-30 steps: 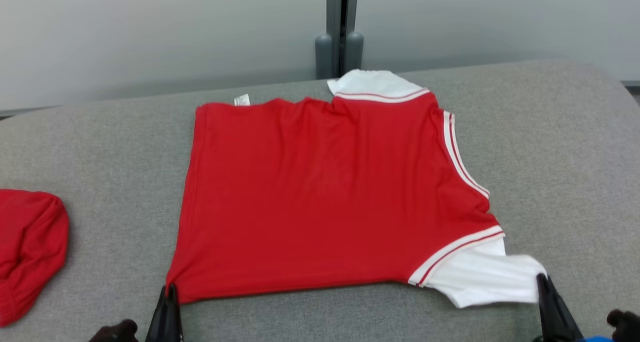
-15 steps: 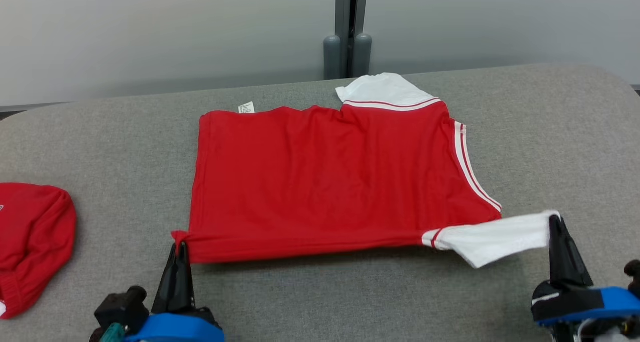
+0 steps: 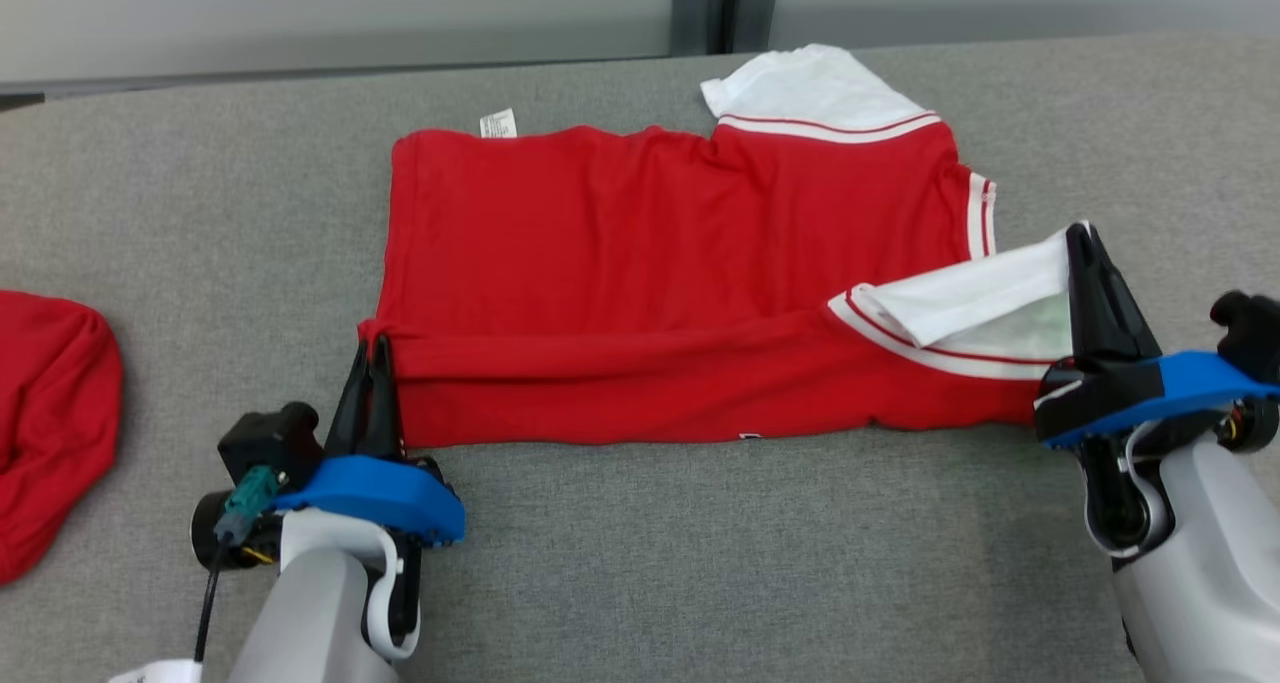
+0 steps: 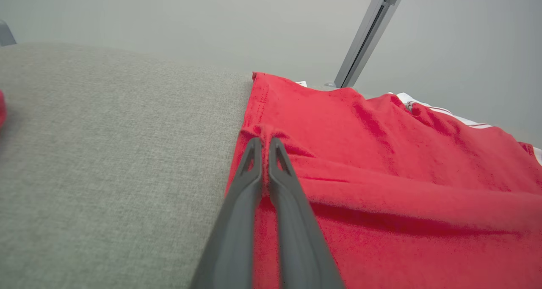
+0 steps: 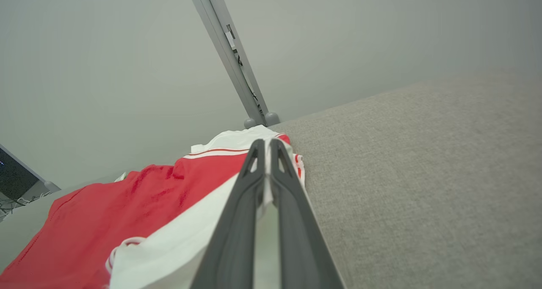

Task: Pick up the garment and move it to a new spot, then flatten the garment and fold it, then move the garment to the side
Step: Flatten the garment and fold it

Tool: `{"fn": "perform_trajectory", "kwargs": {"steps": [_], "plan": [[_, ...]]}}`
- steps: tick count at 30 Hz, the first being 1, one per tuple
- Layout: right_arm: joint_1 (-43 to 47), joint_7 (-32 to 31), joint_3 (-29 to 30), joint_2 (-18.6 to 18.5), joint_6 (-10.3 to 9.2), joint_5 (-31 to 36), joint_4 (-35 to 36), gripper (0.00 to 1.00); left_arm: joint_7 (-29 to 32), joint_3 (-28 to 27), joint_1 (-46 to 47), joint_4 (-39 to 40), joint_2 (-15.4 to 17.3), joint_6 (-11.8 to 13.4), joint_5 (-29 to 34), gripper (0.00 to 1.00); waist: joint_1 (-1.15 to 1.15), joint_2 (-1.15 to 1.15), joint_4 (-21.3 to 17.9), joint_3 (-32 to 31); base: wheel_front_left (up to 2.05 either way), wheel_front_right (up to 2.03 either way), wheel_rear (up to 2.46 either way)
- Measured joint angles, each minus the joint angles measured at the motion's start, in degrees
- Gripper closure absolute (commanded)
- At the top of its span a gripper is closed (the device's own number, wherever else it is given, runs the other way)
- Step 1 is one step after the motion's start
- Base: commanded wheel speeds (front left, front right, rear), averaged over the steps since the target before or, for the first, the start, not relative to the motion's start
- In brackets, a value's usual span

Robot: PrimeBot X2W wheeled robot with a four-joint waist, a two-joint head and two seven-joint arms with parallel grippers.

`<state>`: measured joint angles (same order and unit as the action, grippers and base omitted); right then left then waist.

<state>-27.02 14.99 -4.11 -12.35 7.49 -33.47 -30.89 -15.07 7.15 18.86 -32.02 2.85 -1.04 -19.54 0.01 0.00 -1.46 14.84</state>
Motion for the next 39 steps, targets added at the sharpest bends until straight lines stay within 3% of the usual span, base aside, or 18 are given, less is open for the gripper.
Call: {"fn": "perform_trajectory", "kwargs": {"steps": [4,5,6,7,13,21,29,39], "plan": [[-4.2,0.0,-0.5,-0.2,0.0,1.5,-3.5,1.0,0.0,-0.3,3.7,-2.5,0.0,0.0,0.0,1.0,0.0,0.0,0.5,2.2,0.0,0.0,0.0],[-4.9,0.0,-0.4,-0.2,0.01,1.8,-4.2,1.0,0.0,-0.5,4.2,-2.5,0.0,0.0,0.0,0.85,0.0,0.0,0.7,2.6,0.0,0.0,0.0],[-5.6,0.0,-0.3,-0.2,0.0,2.0,-4.7,0.0,0.0,-0.7,4.6,-2.3,0.0,0.0,0.0,0.58,0.0,0.0,0.8,2.9,0.0,0.0,0.0],[-6.1,0.0,0.5,-0.1,0.01,2.7,-4.5,0.0,0.0,-0.8,4.8,-1.9,0.0,0.1,0.4,0.0,0.0,0.0,0.9,3.2,0.0,0.0,0.0],[-5.4,0.0,4.9,1.0,0.0,12.8,0.0,0.0,0.0,-1.7,3.1,4.1,0.0,1.5,2.5,0.0,0.0,0.0,1.4,2.6,0.0,0.0,0.0],[5.9,0.0,6.8,5.6,0.0,23.2,6.2,0.0,0.0,-2.2,-7.5,9.1,0.0,2.6,6.4,0.0,-0.01,0.0,1.6,-2.1,0.0,0.0,0.0],[15.8,0.0,6.4,8.6,0.01,23.6,4.1,0.0,0.0,-3.7,-17.9,9.8,0.0,2.2,9.0,0.0,-0.02,0.0,0.3,-8.8,0.0,0.0,0.0],[20.4,0.0,5.6,9.2,0.0,23.1,2.5,0.0,0.0,-3.5,-22.9,10.4,0.0,2.8,6.0,0.0,-0.03,0.0,-1.8,-13.3,0.0,0.0,0.0]]}}
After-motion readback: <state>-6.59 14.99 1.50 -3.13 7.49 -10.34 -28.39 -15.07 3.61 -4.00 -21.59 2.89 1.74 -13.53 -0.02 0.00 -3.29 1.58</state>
